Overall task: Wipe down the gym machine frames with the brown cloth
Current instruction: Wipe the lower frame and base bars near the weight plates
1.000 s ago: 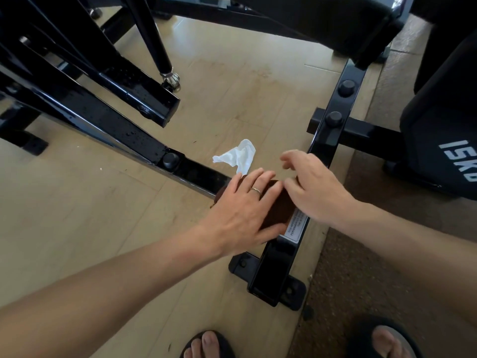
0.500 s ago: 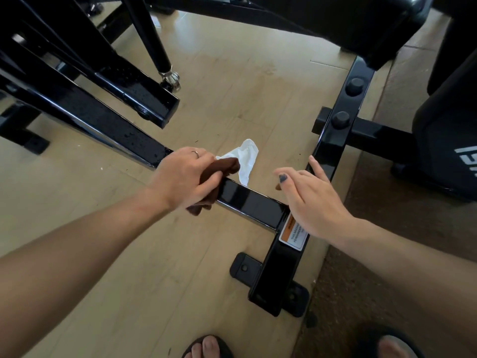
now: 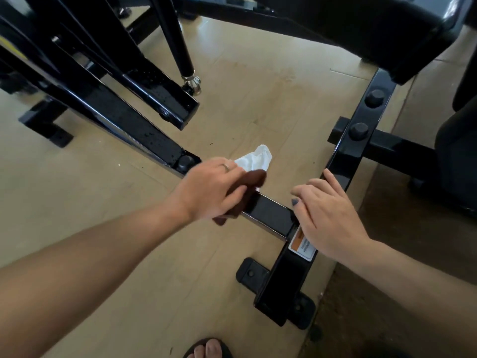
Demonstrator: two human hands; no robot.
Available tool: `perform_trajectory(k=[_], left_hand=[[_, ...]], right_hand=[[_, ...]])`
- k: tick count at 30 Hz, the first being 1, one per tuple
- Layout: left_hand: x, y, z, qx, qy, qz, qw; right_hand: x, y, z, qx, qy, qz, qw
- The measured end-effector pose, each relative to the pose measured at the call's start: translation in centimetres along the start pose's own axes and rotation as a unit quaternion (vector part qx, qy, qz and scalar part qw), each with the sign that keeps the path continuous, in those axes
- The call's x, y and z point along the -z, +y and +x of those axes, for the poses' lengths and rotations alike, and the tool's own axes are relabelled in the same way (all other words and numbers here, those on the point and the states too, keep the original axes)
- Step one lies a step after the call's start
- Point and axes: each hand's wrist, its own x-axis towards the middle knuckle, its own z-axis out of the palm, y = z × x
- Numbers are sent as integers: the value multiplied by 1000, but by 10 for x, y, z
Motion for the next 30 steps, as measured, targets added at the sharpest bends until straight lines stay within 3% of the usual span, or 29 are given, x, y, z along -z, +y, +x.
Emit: perform_trajectory(k=[4,9,11,13,15,16,18,20,22,25,30], left_hand=[[8,-30,2,36,-19,47,998],[-6,15,7,57,16,16,998],[-14,32,5,52,50,3,997],[-25,46,0,36,84,-27,995],[-32,53,-3,35,85,-65,994],[-35,52,-2,40,76,-73,994],[-36,49,2,35,79,-69,994],[-38,44,3,-8,55,0,998],[-36,34,1,-50,3,69,996],[-25,3,-7,-14,18,-7,1000],[-3,-30,-13,41,12,-15,999]], right_hand=[[1,-13,-1,53,-43,-103,992],[-3,-56,17,23,-100,-48,994],[4,-60,28,41,-61,59,996],[15,-55,42,38,28,172,984],[20,-53,58,19,118,210,970],[19,-56,66,-2,126,224,967],[9,-70,77,-43,59,250,966],[-9,-82,76,-36,-16,205,978],[-24,-80,66,-12,-14,165,986],[-29,-71,58,2,0,150,989],[-38,-73,56,27,-47,38,998]])
